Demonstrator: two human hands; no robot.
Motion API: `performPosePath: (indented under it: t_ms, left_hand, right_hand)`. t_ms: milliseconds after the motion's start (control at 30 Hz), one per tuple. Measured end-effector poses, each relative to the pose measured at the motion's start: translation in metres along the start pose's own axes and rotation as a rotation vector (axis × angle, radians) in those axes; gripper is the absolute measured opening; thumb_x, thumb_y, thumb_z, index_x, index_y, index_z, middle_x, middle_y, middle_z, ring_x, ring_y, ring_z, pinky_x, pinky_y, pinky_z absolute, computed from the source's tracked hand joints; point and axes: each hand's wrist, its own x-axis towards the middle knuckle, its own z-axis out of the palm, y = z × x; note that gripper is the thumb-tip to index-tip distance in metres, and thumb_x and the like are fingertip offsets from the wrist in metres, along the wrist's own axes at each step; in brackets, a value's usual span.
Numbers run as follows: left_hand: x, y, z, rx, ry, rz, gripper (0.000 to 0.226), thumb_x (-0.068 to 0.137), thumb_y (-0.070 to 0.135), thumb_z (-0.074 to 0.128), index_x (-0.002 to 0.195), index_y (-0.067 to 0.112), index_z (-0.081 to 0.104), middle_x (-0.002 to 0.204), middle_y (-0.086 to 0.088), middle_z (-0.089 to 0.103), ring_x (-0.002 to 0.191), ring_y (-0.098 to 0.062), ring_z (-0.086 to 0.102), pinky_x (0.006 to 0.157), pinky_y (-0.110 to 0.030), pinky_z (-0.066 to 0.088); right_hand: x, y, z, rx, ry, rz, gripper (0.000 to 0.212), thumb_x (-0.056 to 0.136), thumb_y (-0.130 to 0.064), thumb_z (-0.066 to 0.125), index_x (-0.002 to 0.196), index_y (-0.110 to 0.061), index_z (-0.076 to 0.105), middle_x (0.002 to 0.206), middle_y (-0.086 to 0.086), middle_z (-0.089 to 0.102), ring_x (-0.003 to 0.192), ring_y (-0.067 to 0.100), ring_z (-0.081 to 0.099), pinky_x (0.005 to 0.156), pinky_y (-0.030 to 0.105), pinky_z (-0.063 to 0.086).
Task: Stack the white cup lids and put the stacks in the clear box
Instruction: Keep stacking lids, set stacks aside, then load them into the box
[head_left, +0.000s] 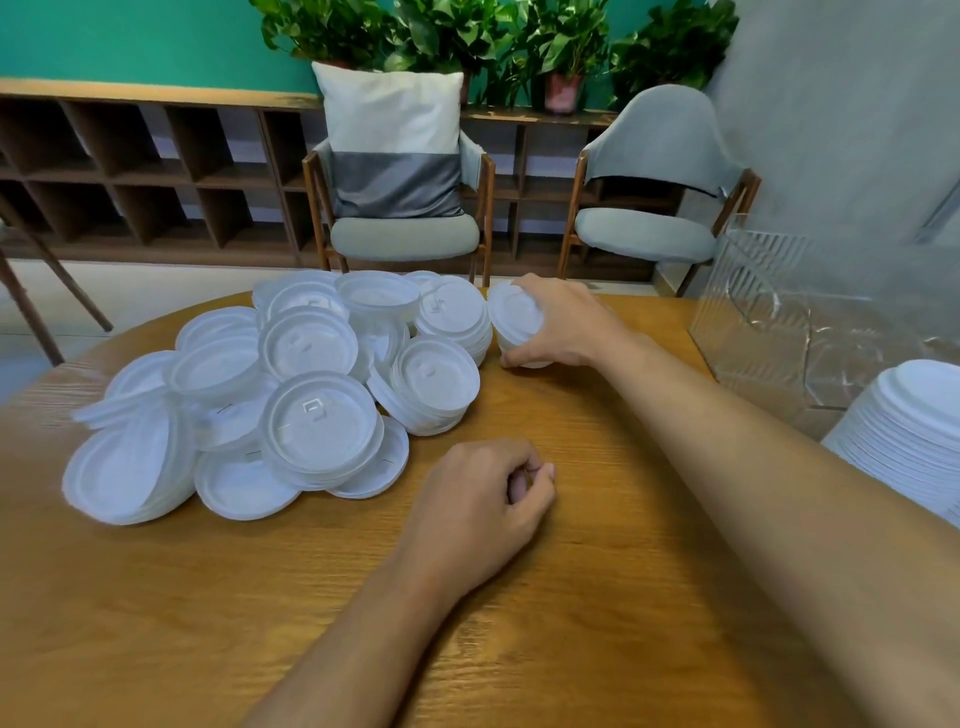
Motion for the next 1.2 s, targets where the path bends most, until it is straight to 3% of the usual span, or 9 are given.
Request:
performPosePath:
  t_ms: [200, 400, 567, 733, 933, 967, 1100, 1200]
  left_hand:
    - [-0.001, 0.000, 0.000, 0.008, -0.015, -0.002, 0.026, 0.099, 0.038, 0.065, 0.075, 0.030, 0.063, 0.063, 0.010, 0.056, 0.065, -0.011, 0.056, 0.058, -0.024, 0.039]
    - [-0.001, 0.002, 0.000, 0.037, -0.024, -0.001, 0.026, 0.098, 0.040, 0.063, 0.075, 0.029, 0.063, 0.064, 0.010, 0.058, 0.068, -0.010, 0.057, 0.058, -0.022, 0.037]
    - [0.000, 0.001, 0.000, 0.031, -0.016, 0.007, 0.026, 0.098, 0.039, 0.064, 0.075, 0.029, 0.063, 0.063, 0.010, 0.058, 0.066, -0.010, 0.057, 0.058, -0.023, 0.040]
    - [0.001, 0.001, -0.002, -0.019, -0.011, -0.019, 0.026, 0.099, 0.037, 0.065, 0.075, 0.028, 0.067, 0.062, 0.009, 0.058, 0.065, -0.011, 0.057, 0.062, -0.035, 0.049]
    - [0.000, 0.005, -0.006, -0.163, 0.213, -0.059, 0.012, 0.095, 0.029, 0.073, 0.083, 0.030, 0.069, 0.066, 0.008, 0.061, 0.064, -0.011, 0.057, 0.062, -0.029, 0.048]
    - [-0.001, 0.007, -0.007, -0.200, 0.253, -0.057, 0.006, 0.092, 0.029, 0.076, 0.092, 0.030, 0.070, 0.074, 0.009, 0.063, 0.069, -0.010, 0.059, 0.065, -0.025, 0.048]
    - [-0.008, 0.017, -0.009, -0.190, 0.235, 0.065, 0.059, 0.083, 0.033, 0.086, 0.134, 0.030, 0.057, 0.123, 0.012, 0.057, 0.114, -0.008, 0.058, 0.092, -0.012, 0.043]
    - [-0.012, 0.023, -0.006, -0.206, 0.116, 0.117, 0.071, 0.081, 0.039, 0.089, 0.141, 0.030, 0.053, 0.136, 0.018, 0.057, 0.132, -0.006, 0.053, 0.104, -0.016, 0.041]
  right_hand:
    - [-0.008, -0.002, -0.008, -0.014, -0.059, -0.003, 0.098, 0.073, -0.052, 0.088, 0.154, -0.028, 0.039, 0.148, 0.006, 0.052, 0.132, 0.030, 0.048, 0.095, 0.042, 0.046]
    - [-0.019, 0.003, -0.017, -0.088, -0.123, 0.015, 0.107, 0.068, -0.062, 0.087, 0.156, -0.032, 0.035, 0.149, 0.003, 0.051, 0.132, 0.028, 0.048, 0.102, 0.047, 0.049]
    - [-0.021, 0.005, -0.030, -0.111, -0.244, 0.025, 0.114, 0.066, -0.065, 0.087, 0.159, -0.032, 0.032, 0.156, 0.003, 0.044, 0.137, 0.028, 0.044, 0.107, 0.046, 0.045]
    - [-0.039, 0.002, -0.044, -0.132, -0.320, 0.023, 0.113, 0.067, -0.066, 0.087, 0.159, -0.031, 0.033, 0.157, 0.002, 0.044, 0.136, 0.027, 0.044, 0.103, 0.039, 0.042]
    - [-0.096, -0.005, -0.052, -0.134, -0.359, 0.008, 0.109, 0.066, -0.068, 0.086, 0.156, -0.036, 0.035, 0.146, -0.002, 0.047, 0.121, 0.020, 0.041, 0.097, 0.038, 0.043]
    - [-0.108, -0.006, -0.052, -0.132, -0.354, -0.003, 0.107, 0.065, -0.069, 0.086, 0.155, -0.036, 0.037, 0.141, -0.004, 0.049, 0.117, 0.018, 0.041, 0.098, 0.039, 0.044]
    - [-0.150, -0.012, -0.048, -0.125, -0.313, -0.055, 0.099, 0.060, -0.073, 0.083, 0.144, -0.039, 0.044, 0.122, -0.013, 0.052, 0.115, 0.019, 0.049, 0.097, 0.048, 0.050]
    - [-0.172, -0.012, -0.041, -0.063, -0.257, -0.092, 0.100, 0.058, -0.073, 0.080, 0.145, -0.045, 0.039, 0.129, -0.015, 0.054, 0.122, 0.018, 0.050, 0.095, 0.050, 0.051]
